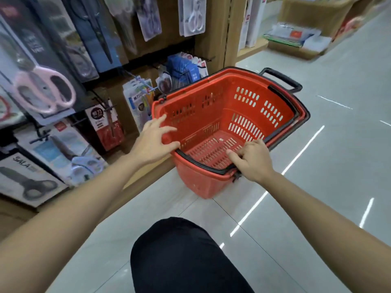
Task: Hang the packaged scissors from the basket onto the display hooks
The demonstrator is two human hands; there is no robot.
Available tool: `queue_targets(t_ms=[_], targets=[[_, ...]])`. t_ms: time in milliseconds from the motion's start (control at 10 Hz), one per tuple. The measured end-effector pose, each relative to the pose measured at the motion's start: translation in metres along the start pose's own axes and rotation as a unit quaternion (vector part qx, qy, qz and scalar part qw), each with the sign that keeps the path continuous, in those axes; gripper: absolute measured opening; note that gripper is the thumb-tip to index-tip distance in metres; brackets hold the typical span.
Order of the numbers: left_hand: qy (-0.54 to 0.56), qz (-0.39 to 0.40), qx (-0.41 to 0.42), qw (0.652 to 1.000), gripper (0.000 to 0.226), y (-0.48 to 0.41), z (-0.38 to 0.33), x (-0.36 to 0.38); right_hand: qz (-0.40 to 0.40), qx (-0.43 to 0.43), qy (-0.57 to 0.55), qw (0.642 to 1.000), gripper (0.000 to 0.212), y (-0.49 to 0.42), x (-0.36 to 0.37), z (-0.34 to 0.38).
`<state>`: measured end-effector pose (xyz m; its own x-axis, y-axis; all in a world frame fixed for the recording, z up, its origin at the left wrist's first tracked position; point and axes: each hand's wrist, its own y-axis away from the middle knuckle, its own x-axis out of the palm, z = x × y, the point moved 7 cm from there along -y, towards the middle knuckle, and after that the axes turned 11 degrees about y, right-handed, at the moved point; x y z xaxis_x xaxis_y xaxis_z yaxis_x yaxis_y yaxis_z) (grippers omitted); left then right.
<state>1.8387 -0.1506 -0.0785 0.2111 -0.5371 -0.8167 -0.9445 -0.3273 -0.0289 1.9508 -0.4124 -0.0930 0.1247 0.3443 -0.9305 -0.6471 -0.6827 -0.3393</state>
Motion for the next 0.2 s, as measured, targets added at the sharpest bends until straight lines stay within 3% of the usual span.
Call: queue_targets(t_ms=[100, 200], targets=[[0.012, 0.029, -0.008, 0.999, 0.044, 0.016, 0.012, 0.010, 0.064, -0.021, -0.005, 0.998, 0.065, -0.025, -0.004, 0.006], [0.022, 0.066, 0.001, 0.998, 0.050, 0.024, 0.015, 0.003, 0.190, -0.051, 0.018, 0.980, 0.061, -0.039, 0.008, 0.012]])
